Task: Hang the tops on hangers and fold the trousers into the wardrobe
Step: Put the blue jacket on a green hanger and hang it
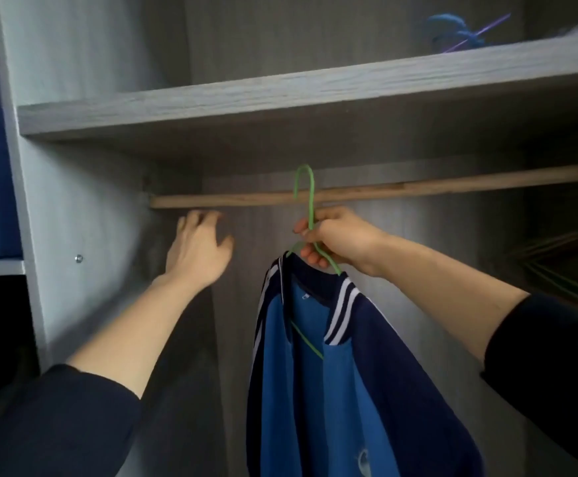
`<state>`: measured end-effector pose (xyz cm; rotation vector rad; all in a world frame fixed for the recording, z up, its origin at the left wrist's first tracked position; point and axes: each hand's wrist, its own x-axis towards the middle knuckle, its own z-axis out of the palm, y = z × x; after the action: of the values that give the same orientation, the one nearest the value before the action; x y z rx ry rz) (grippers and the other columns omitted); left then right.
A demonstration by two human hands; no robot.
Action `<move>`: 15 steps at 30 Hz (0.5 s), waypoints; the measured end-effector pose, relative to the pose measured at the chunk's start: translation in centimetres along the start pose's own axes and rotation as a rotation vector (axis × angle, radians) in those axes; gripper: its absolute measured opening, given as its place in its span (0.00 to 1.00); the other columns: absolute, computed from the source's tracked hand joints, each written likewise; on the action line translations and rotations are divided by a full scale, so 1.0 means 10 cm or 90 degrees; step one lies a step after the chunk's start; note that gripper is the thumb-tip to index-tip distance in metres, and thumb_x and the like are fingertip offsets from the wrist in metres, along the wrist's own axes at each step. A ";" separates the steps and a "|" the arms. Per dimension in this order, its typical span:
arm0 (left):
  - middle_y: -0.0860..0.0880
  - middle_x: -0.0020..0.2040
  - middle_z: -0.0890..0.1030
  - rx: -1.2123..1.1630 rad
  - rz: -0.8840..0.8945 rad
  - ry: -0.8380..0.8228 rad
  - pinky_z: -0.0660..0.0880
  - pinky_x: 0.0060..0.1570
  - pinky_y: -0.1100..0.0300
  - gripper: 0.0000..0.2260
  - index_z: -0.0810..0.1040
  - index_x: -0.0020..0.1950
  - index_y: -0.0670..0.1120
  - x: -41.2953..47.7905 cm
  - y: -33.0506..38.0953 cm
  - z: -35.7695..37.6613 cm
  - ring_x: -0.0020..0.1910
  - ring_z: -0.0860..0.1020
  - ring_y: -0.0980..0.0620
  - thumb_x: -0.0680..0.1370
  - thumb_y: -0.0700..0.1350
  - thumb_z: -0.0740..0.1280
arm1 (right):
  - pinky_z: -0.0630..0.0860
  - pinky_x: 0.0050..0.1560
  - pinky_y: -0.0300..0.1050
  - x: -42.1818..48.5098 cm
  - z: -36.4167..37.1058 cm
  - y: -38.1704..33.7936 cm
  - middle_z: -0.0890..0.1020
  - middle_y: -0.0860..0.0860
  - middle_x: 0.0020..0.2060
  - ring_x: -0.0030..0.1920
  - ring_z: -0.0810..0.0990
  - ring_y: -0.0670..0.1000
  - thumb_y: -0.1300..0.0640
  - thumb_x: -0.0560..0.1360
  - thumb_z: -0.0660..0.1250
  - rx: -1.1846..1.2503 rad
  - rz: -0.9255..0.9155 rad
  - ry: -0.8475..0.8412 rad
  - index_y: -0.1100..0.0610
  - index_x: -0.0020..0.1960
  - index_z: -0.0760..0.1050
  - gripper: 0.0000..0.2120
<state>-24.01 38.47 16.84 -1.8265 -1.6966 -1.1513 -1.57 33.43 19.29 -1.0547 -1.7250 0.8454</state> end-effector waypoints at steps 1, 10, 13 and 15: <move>0.40 0.69 0.67 0.002 -0.007 0.034 0.67 0.63 0.44 0.20 0.69 0.69 0.44 0.15 -0.10 -0.04 0.70 0.63 0.38 0.78 0.48 0.62 | 0.73 0.32 0.41 0.14 0.08 -0.07 0.78 0.57 0.35 0.30 0.75 0.50 0.67 0.79 0.56 0.005 -0.009 0.006 0.61 0.56 0.73 0.09; 0.40 0.57 0.78 0.225 0.015 0.100 0.73 0.52 0.49 0.15 0.76 0.62 0.45 0.67 -0.62 -0.24 0.56 0.76 0.37 0.80 0.47 0.57 | 0.78 0.35 0.40 0.98 0.82 -0.18 0.78 0.56 0.33 0.30 0.77 0.49 0.67 0.79 0.57 0.047 -0.033 0.026 0.63 0.58 0.72 0.09; 0.42 0.60 0.79 0.203 0.046 0.088 0.73 0.55 0.50 0.17 0.75 0.66 0.50 0.71 -0.71 -0.31 0.57 0.76 0.38 0.79 0.45 0.58 | 0.78 0.35 0.40 1.14 1.06 -0.12 0.77 0.55 0.34 0.31 0.77 0.49 0.66 0.80 0.57 0.058 -0.025 0.017 0.62 0.58 0.72 0.09; 0.42 0.62 0.78 0.145 0.029 0.044 0.73 0.56 0.50 0.18 0.75 0.67 0.52 0.77 -0.73 -0.39 0.59 0.76 0.37 0.79 0.44 0.58 | 0.78 0.36 0.41 1.22 1.20 -0.09 0.77 0.56 0.35 0.32 0.78 0.49 0.67 0.80 0.57 0.066 -0.016 -0.009 0.62 0.60 0.72 0.11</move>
<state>-32.67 41.76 23.27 -1.6589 -1.6632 -0.9476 -15.64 43.17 20.17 -0.9579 -1.6843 0.9180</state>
